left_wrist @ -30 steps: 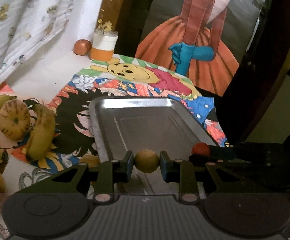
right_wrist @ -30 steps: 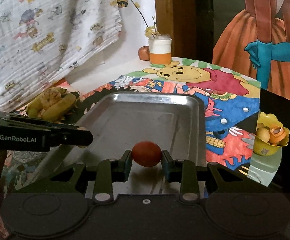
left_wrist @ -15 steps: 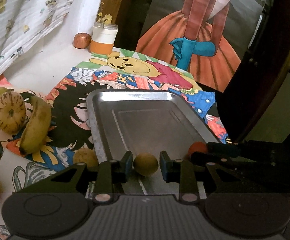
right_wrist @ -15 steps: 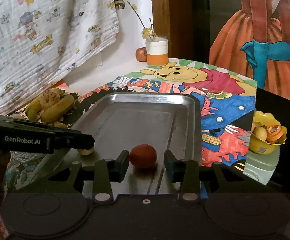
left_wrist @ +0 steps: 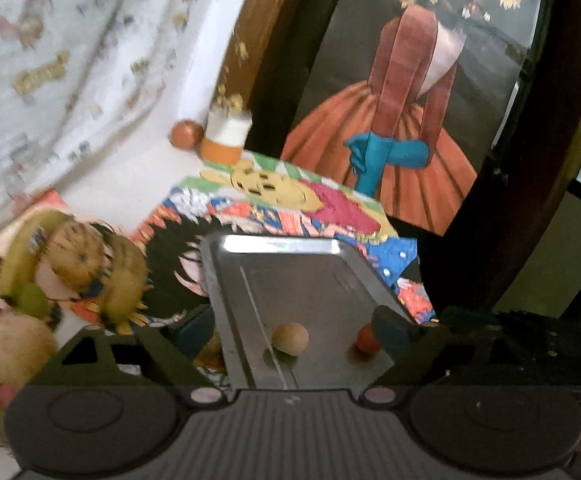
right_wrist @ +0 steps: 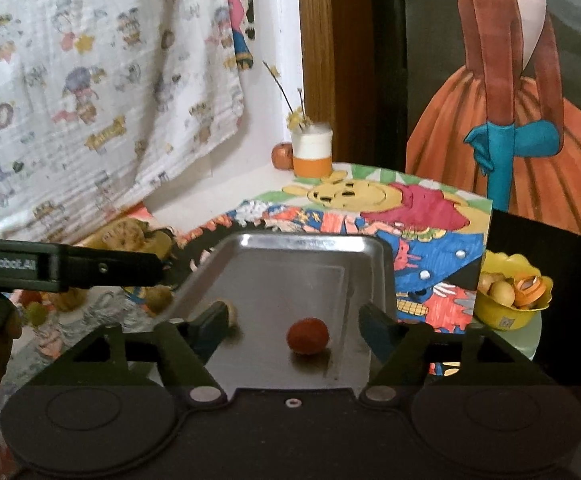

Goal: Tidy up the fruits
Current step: 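Lift both open tools away from the tray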

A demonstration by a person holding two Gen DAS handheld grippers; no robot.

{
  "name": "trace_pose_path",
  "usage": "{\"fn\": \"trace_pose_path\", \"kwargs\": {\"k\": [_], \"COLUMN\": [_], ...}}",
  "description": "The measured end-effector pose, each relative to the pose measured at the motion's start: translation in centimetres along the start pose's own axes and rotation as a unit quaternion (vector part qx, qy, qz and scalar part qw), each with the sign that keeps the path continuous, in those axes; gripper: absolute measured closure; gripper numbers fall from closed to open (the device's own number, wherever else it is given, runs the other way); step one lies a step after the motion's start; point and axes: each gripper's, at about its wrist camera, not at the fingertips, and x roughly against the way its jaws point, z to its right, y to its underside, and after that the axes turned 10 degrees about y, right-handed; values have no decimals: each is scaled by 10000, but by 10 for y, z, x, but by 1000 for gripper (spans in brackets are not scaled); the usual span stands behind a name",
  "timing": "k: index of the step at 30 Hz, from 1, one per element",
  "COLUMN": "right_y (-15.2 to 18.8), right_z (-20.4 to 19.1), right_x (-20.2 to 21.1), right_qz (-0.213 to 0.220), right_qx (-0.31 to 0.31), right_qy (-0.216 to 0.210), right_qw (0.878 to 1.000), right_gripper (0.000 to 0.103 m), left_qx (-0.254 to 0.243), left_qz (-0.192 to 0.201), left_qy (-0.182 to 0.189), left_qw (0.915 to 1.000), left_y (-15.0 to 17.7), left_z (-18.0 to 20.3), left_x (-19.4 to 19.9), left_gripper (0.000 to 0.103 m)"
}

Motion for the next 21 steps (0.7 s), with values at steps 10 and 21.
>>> {"fn": "trace_pose_path", "kwargs": {"k": [10,21], "right_y": [6,26], "right_z": [-27,-57], "right_x": [53,91], "right_qz": [219,54], "right_qx": [24,-93], "right_qy": [-68,-166], "right_qw": [9997,9998], "right_gripper": [3,1], "left_qx": [-89,-136], "left_qz": [439,520], "left_qy": [-308,-705], "left_qw": [9985,9961], "left_y": [10,43], "left_z": [1,-13], "left_x": [67,128], "left_gripper": [0,0]}}
